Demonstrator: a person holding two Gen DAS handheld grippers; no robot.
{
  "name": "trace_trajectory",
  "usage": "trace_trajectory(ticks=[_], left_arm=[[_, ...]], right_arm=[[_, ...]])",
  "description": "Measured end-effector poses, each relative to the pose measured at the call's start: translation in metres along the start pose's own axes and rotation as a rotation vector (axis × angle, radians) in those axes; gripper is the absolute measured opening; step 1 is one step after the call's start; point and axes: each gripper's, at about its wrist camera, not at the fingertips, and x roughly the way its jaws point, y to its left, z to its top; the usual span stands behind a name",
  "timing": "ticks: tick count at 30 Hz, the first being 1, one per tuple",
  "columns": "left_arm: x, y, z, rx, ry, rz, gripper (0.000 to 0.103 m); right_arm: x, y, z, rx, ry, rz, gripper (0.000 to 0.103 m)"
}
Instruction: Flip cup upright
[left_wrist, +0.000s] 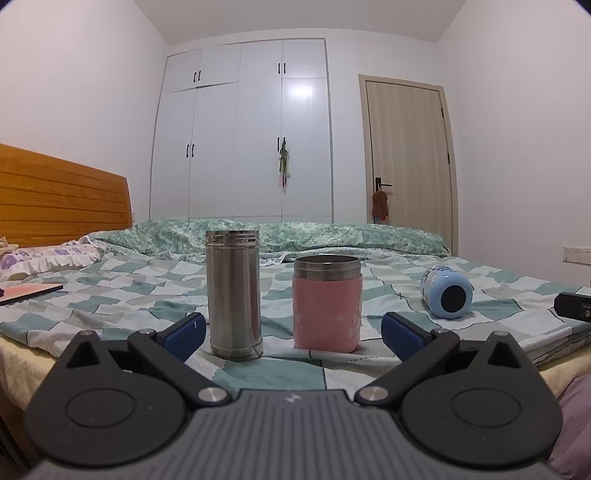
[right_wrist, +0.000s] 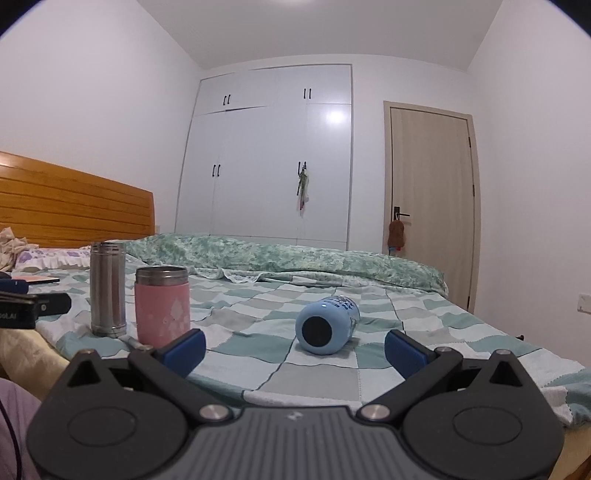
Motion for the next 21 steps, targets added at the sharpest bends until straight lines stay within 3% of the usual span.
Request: trace_trajectory(ticks=[21], left_arm=[[0.0016, 0.0019, -0.0021, -0.005, 0.003, 0.003, 0.103]], right_arm=[[0.0028, 0.0027, -0.0011, -0.004, 0.006, -0.009, 0.103]])
